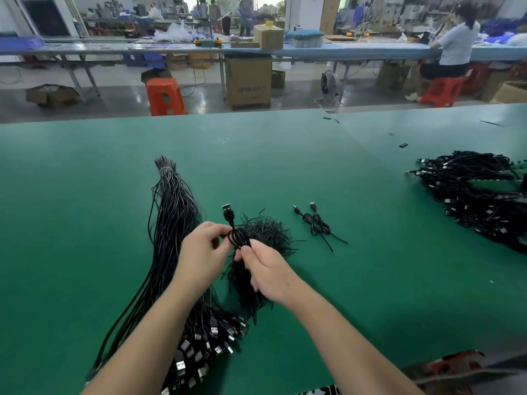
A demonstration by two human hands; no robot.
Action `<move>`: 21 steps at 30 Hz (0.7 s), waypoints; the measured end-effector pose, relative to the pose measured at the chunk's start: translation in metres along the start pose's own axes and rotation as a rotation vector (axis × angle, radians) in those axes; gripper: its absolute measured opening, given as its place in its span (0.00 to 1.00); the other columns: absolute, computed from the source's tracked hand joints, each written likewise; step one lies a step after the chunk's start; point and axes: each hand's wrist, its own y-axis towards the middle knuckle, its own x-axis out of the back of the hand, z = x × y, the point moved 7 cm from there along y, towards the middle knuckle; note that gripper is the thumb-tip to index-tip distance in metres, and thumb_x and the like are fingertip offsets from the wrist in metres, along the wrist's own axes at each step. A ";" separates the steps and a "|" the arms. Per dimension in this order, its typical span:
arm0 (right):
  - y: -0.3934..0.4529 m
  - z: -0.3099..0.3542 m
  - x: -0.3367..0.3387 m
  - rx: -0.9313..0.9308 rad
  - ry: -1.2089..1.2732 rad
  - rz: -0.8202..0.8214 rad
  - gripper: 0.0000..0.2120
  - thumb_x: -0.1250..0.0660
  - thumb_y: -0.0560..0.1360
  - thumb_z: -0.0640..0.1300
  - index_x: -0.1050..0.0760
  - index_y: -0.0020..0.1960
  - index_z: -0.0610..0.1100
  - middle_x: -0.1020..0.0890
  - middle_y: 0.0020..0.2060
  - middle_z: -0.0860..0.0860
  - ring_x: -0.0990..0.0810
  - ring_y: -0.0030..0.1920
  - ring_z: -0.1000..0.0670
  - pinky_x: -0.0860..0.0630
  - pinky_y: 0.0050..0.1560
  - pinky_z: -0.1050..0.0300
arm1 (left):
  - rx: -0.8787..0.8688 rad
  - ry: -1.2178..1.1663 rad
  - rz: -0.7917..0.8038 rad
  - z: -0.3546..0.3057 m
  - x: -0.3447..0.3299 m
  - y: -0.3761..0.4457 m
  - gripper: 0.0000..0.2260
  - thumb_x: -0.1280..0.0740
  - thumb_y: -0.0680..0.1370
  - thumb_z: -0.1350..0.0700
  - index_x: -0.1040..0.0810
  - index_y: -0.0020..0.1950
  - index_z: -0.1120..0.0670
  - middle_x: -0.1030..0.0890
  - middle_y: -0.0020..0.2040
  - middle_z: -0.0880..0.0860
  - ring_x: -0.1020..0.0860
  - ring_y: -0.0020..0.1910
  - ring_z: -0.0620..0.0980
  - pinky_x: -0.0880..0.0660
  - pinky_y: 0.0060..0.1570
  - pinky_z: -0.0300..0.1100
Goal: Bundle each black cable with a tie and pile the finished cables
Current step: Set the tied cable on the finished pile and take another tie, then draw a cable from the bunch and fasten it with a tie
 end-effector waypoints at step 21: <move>0.000 -0.019 0.016 -0.289 0.776 -0.095 0.12 0.42 0.83 0.45 0.36 0.41 0.48 0.38 0.27 0.52 0.44 0.24 0.54 0.38 0.25 0.61 | -0.829 0.466 -0.230 -0.055 -0.017 -0.039 0.06 0.35 0.78 0.64 0.18 0.46 0.60 0.20 0.50 0.57 0.24 0.48 0.58 0.26 0.46 0.51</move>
